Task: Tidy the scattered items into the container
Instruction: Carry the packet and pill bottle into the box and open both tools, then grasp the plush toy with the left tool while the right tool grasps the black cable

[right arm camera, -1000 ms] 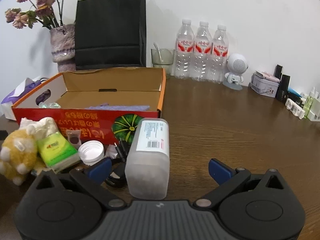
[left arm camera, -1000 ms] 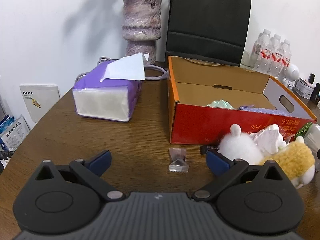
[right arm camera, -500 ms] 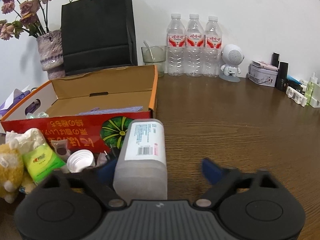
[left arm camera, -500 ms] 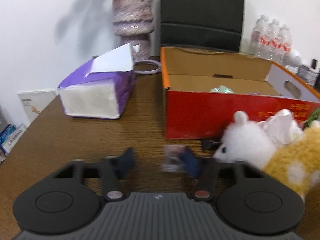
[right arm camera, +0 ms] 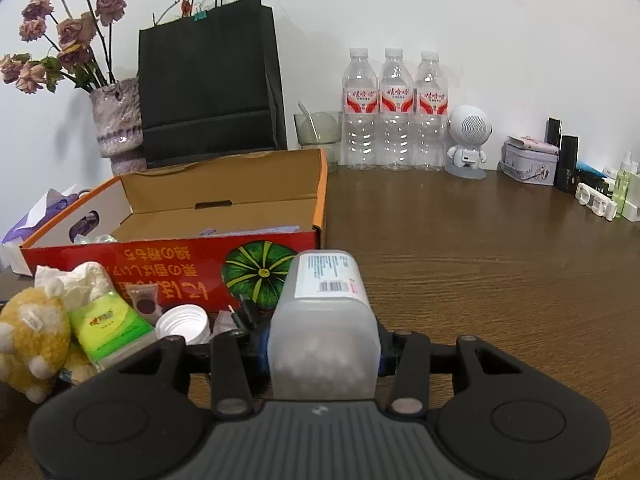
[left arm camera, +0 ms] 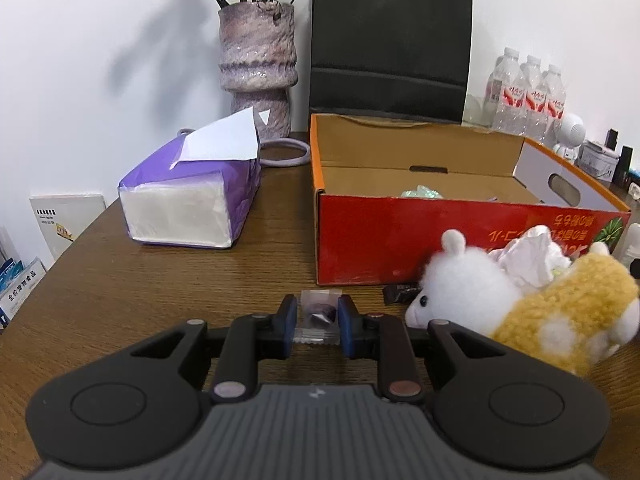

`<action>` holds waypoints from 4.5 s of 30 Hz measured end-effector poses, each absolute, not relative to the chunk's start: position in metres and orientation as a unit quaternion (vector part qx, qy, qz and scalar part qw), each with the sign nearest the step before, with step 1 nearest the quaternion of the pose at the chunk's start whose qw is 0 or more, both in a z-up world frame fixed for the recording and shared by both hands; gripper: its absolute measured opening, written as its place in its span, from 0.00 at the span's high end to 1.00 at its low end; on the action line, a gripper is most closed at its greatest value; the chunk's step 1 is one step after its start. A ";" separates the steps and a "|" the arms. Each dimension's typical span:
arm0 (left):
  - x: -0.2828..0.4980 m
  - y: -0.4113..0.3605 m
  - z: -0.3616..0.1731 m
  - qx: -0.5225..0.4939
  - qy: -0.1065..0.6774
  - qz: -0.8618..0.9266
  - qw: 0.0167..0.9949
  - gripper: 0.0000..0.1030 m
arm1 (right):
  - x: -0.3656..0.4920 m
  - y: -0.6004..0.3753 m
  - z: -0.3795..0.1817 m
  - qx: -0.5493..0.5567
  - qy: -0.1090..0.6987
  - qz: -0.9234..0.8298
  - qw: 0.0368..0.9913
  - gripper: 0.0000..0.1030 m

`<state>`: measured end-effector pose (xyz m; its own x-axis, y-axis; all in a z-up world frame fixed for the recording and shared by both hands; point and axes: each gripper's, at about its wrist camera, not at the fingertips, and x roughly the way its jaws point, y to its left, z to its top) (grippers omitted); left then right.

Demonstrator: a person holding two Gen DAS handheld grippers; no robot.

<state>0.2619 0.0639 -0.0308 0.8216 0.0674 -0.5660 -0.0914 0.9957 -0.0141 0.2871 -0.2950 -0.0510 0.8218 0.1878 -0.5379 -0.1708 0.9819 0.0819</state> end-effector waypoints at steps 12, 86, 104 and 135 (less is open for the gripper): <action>0.240 0.047 0.008 -0.029 0.237 0.008 0.971 0.78 | 0.259 -0.295 -0.022 0.028 0.231 0.105 0.967 0.59; 0.371 0.003 0.042 -0.069 0.247 0.045 0.965 0.00 | 0.382 -0.208 0.018 0.025 0.269 0.139 0.953 0.00; 0.313 -0.007 0.064 -0.054 0.233 0.013 0.971 0.00 | 0.324 -0.224 0.040 0.018 0.241 0.150 0.959 0.00; 0.220 -0.026 0.003 0.007 0.291 -0.046 0.956 0.00 | 0.237 -0.291 -0.041 -0.024 0.318 0.108 0.942 0.00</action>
<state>0.2197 -0.0263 0.0027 0.8264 -0.0840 -0.5568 0.0921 0.9957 -0.0136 0.2369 -0.2907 -0.0409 0.7743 0.1881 -0.6043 -0.2185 0.9755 0.0236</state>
